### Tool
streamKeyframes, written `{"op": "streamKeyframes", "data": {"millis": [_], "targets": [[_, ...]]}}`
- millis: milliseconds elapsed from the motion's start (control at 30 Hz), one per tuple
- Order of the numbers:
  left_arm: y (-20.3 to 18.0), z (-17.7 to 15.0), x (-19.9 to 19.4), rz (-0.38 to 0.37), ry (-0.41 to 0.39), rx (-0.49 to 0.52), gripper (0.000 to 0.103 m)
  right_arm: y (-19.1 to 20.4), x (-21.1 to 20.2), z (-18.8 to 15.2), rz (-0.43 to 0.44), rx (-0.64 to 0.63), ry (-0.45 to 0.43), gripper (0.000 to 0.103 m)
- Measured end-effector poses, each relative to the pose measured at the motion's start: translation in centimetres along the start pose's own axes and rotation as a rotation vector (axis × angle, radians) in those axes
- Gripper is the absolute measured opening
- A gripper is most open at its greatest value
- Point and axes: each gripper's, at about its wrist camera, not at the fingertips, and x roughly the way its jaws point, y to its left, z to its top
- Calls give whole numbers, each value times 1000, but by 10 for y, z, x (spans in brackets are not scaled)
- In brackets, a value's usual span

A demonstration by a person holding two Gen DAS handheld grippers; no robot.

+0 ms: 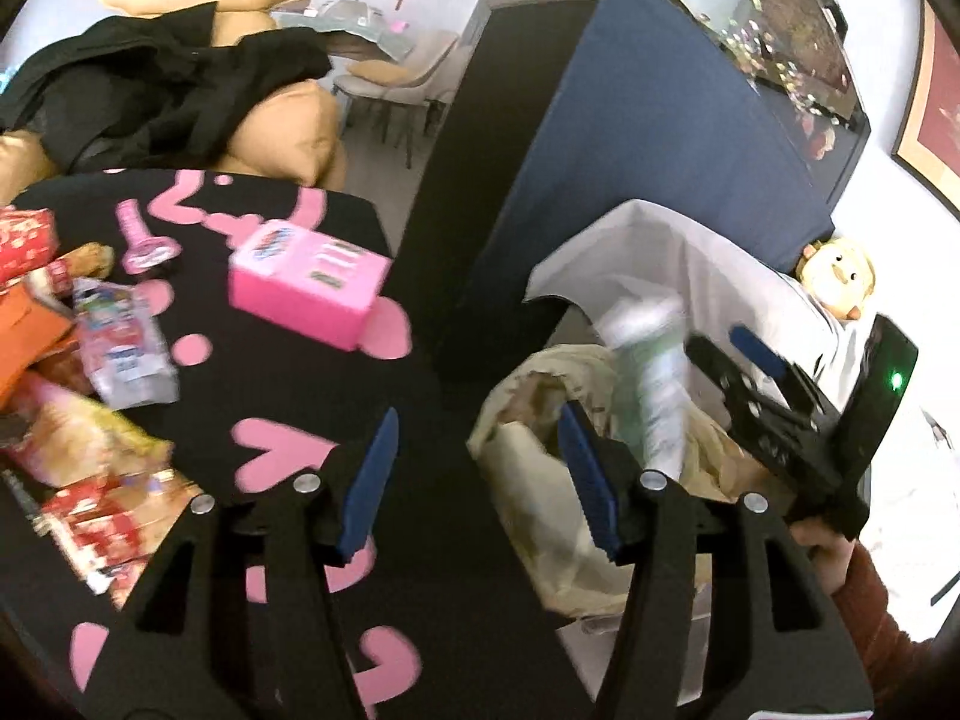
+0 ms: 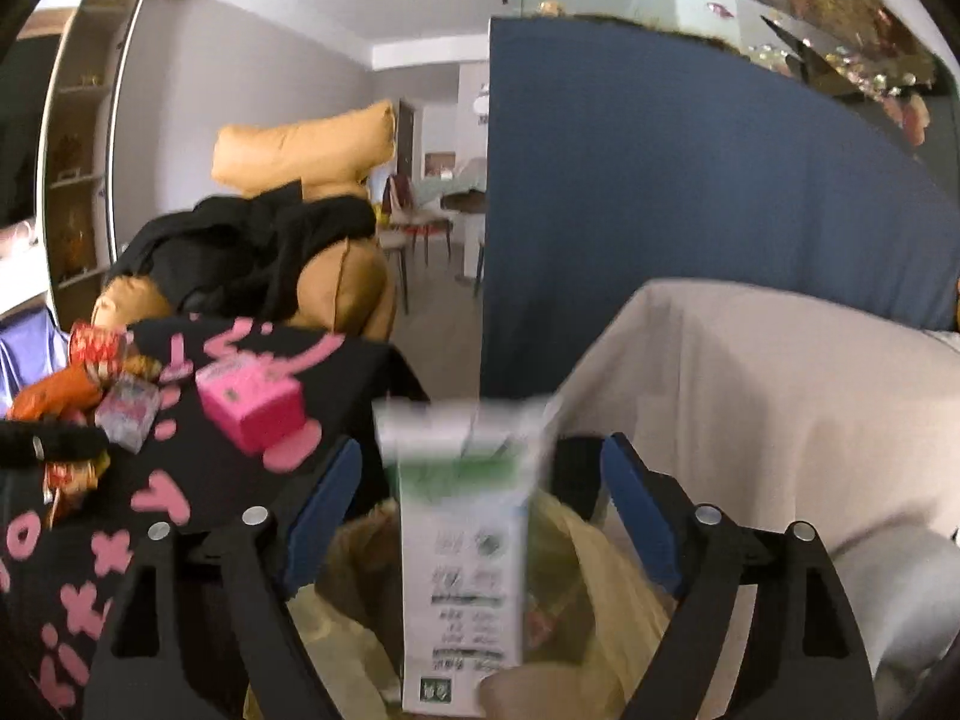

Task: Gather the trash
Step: 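Open both grippers to drop the carton and wrapper into the bag, then return both tools to the table over the remaining snacks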

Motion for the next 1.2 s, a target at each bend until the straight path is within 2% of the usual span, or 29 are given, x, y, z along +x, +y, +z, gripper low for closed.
{"op": "streamKeyframes", "data": {"millis": [233, 433, 767, 1033, 1200], "targets": [[49, -14, -28, 108, -22, -51, 54, -6, -14, -17, 47, 82, 74, 78], [98, -25, -59, 181, -60, -151, 54, 16, -20, -16, 56, 41, 100, 78], [175, -42, -130, 313, -177, -251, 59, 86, -5, -5, 243, 3, 163, 79], [209, -52, -150, 323, -159, -225, 60, 152, 7, -2, 328, -89, 177, 79], [219, -48, -150, 299, -165, -260, 60, 180, 7, -2, 376, -127, 178, 79]]}}
